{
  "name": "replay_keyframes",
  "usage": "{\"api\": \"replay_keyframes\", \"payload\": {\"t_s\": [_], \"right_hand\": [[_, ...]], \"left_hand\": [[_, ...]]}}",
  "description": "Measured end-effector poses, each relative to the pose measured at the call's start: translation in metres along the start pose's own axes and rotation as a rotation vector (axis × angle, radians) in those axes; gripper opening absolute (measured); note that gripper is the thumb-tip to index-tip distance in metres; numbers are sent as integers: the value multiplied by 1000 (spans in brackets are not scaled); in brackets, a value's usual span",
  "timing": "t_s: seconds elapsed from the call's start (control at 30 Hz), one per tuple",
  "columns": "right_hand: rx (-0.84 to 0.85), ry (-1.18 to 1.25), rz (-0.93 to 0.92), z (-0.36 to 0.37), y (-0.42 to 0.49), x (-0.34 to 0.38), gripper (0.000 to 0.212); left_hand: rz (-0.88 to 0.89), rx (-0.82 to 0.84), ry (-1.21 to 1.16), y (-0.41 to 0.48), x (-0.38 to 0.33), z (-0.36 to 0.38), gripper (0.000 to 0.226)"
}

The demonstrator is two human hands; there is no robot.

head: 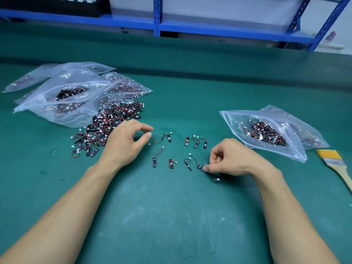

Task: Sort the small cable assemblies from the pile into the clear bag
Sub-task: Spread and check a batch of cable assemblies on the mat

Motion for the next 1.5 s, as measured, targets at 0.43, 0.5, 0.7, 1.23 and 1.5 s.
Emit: {"api": "replay_keyframes", "payload": {"t_s": [0.43,0.5,0.7,1.23,1.5], "right_hand": [[-165,27,-4,-11,7,-5,31],[-188,33,-9,-12,8,-5,28],[-202,46,-12,-10,10,-5,24],[-233,69,0,-14,10,-7,29],[-287,46,36,-19,11,-14,26]], "left_hand": [[105,140,22,-3,-11,17,39],[134,218,7,-5,-14,24,53],[86,322,-87,-8,-9,34,61],[99,314,-90,-8,-11,31,62],[23,247,-126,-8,0,29,61]]}}
Point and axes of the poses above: each hand's wrist, its own y-axis towards the middle knuckle, its own z-axis out of the palm, x = y × z, the point moved 8 cm from there along y, towards the middle knuckle, and after that the axes turned 4 degrees about y, right-handed, at the moved point
